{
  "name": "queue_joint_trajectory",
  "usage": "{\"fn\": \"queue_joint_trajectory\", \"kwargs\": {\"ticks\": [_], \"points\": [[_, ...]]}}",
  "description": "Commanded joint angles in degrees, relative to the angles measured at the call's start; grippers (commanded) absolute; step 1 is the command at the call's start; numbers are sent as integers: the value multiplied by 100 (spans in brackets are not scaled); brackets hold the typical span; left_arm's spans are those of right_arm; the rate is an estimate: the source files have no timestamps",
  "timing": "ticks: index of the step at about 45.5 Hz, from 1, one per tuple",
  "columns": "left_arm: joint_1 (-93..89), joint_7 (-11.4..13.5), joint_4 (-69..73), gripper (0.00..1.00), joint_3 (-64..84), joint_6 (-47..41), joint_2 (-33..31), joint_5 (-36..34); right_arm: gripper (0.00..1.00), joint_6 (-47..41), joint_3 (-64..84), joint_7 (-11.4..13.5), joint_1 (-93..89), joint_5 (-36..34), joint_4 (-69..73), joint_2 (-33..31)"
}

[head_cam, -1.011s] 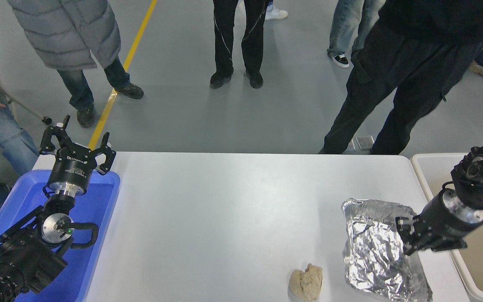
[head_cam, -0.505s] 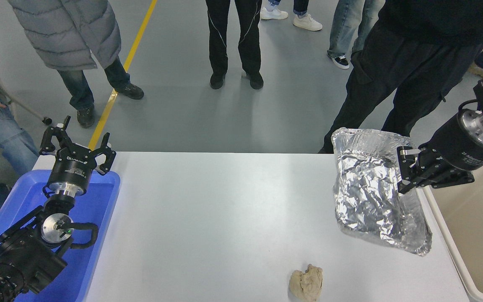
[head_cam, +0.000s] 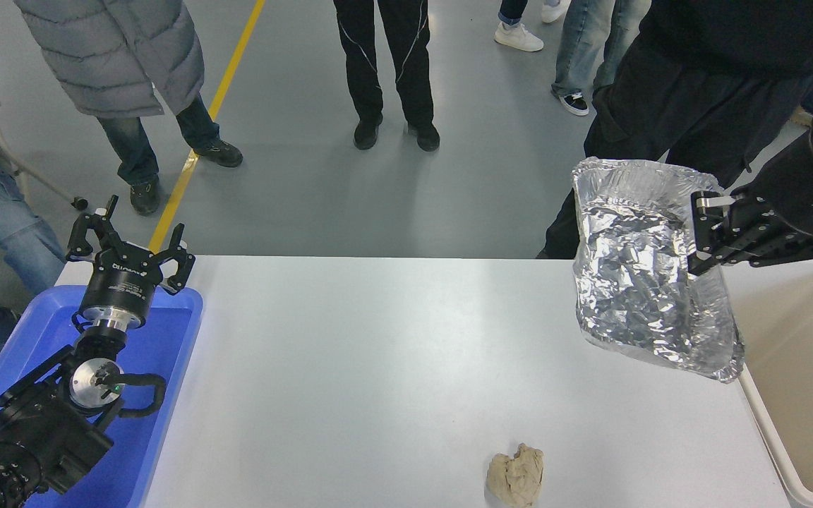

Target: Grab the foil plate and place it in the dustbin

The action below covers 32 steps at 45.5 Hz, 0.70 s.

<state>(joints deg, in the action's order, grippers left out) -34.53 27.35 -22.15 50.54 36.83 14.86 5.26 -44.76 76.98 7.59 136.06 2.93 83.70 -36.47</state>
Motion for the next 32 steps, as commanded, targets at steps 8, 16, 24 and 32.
{"fn": "queue_joint_trajectory", "kwargs": {"ticks": [8, 16, 24, 32], "points": [[8, -2, 0, 98, 0, 0, 0, 1, 0, 1882, 881, 24, -1001, -56, -758, -1116], [-1, 7, 0, 98, 0, 0, 0, 1, 0, 3025, 495, 15, -2187, -56, -1610, -1767], [-1, 7, 0, 98, 0, 0, 0, 1, 0, 3553, -542, 15, -4208, -56, -2858, -1794], [-1, 7, 0, 98, 9, 0, 0, 1, 0, 3966, -1965, 15, -6274, -56, -4159, -1557]]}}
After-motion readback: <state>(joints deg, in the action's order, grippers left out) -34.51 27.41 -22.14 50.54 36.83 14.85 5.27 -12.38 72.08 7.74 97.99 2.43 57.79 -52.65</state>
